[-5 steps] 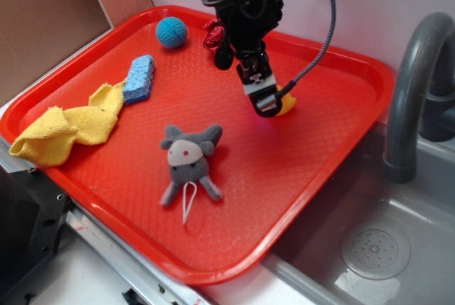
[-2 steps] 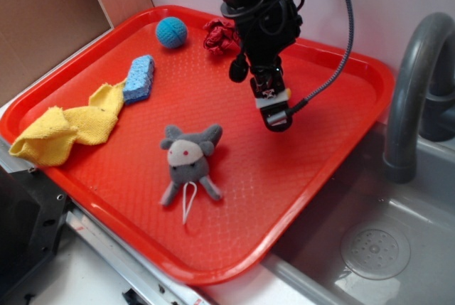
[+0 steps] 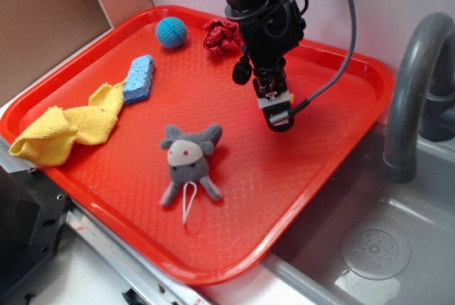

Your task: Grab the yellow duck.

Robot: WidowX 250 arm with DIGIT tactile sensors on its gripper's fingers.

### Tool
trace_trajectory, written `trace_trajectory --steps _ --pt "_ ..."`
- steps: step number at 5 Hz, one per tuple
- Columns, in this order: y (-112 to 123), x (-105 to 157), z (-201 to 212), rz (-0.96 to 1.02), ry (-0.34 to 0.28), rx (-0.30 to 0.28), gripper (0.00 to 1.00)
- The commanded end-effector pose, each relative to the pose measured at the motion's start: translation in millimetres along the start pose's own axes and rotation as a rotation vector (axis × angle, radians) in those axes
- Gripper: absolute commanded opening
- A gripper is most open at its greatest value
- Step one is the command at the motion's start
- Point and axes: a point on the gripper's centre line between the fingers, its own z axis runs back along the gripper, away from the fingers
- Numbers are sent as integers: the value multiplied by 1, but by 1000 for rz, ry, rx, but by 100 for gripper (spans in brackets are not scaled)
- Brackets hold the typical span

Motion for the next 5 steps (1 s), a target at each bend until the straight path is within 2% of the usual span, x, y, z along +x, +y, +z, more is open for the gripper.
trace_trajectory --steps 1,2,4,5 --pt "1 10 8 19 -29 23 0" --pt "1 9 14 52 -43 15 0" --pt "1 4 56 143 -53 132 0" --pt "6 -6 93 287 -32 107 0"
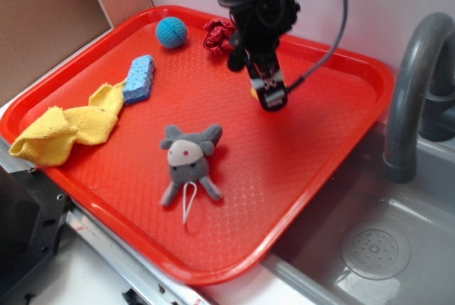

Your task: Grab the yellow duck.

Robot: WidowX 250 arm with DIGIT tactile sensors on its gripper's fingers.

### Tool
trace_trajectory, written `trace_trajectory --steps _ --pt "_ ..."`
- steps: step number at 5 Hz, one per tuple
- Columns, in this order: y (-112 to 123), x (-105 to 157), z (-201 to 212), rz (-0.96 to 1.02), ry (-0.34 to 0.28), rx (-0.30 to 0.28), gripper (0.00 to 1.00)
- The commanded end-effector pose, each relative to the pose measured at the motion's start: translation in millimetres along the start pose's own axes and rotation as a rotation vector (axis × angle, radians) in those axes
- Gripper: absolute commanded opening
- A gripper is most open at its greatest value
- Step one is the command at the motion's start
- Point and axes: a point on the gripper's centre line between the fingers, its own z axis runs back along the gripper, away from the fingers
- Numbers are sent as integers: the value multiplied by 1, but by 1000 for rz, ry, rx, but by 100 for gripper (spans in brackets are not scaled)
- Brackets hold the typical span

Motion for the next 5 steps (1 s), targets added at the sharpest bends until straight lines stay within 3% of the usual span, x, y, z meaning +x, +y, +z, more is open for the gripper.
trace_trajectory --steps 1,2,3,5 --pt "22 -28 99 382 -48 -78 0" --pt "26 -56 139 518 -81 -80 0" --pt "29 -78 163 637 -33 -104 0" --pt "35 -81 160 716 70 -55 0"
